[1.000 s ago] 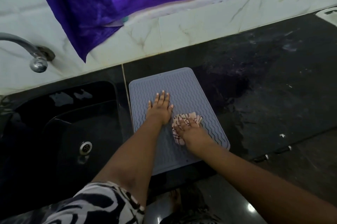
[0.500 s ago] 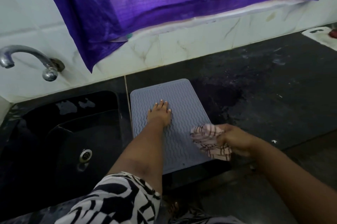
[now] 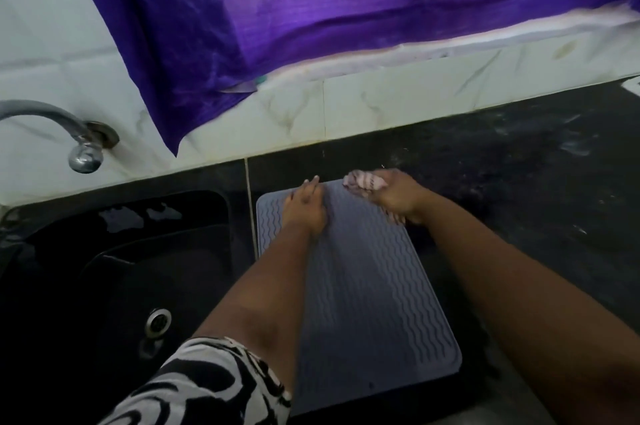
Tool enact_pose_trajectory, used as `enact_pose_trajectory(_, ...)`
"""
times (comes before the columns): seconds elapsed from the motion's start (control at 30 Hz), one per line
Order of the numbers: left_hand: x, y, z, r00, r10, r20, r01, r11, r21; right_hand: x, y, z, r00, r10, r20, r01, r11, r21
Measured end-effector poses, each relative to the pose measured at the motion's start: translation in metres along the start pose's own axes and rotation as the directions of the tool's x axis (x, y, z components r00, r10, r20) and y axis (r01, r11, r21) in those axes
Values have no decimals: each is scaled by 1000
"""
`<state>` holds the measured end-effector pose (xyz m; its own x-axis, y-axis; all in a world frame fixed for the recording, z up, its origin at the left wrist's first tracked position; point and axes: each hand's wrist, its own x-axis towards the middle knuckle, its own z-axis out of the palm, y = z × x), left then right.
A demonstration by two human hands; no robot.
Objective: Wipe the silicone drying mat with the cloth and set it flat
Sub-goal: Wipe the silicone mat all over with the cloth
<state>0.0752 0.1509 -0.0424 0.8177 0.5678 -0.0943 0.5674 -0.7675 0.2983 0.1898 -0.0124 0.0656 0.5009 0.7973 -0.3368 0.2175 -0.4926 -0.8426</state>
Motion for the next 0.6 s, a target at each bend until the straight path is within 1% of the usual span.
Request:
enact_pose_trajectory(0.03, 7, 0, 6, 1000, 29, 11, -29, 999, 32, 22, -7, 4, 997, -63, -49, 53, 982, -181)
enact_pose_trajectory(0.07, 12, -1, 13, 999, 41, 30, -43, 996, 72, 45, -9, 9, 990, -117, -82, 86, 948, -307)
enact_pose_trajectory(0.1, 14, -3, 21, 998, 33, 45, -37, 995, 96, 66, -8, 15, 984, -155, -91, 110, 920, -377)
enact_pose_trajectory(0.13, 16, -5, 28, 999, 12, 50, -16, 995, 95, 85, -2, 23, 986, -149, -77, 98, 886, -454)
enact_pose_trajectory(0.17, 18, -8, 35, 999, -8, 45, 5, 997, 81, 101, 5, 35, 993, -110, -40, 70, 830, -554)
enact_pose_trajectory(0.23, 22, -11, 42, 999, -36, 31, 34, 997, 70, 117, 18, 58, 997, 23, 76, 44, 640, -767)
enact_pose_trajectory(0.27, 24, -12, 43, 999, -42, 29, 40, 997, 71, 120, 25, 67, 994, 59, 94, 40, 593, -804)
enact_pose_trajectory(0.3, 26, -12, 42, 999, -44, 29, 41, 996, 76, 120, 29, 72, 994, 63, 91, 38, 578, -815)
enact_pose_trajectory(0.4, 25, -12, 43, 999, -39, 17, 37, 995, 90, 98, 24, 67, 987, 81, 136, 65, 576, -815)
enact_pose_trajectory(0.47, 24, -11, 40, 999, -35, 26, 32, 995, 91, 59, 18, 61, 980, 103, 168, 74, 599, -797)
enact_pose_trajectory(0.57, 21, -8, 38, 999, -43, 7, 42, 997, 58, -13, 33, 73, 989, 41, 140, 79, 657, -750)
enact_pose_trajectory(0.6, 20, -8, 38, 999, -46, 2, 46, 998, 47, -32, 42, 78, 986, 76, 146, 57, 673, -738)
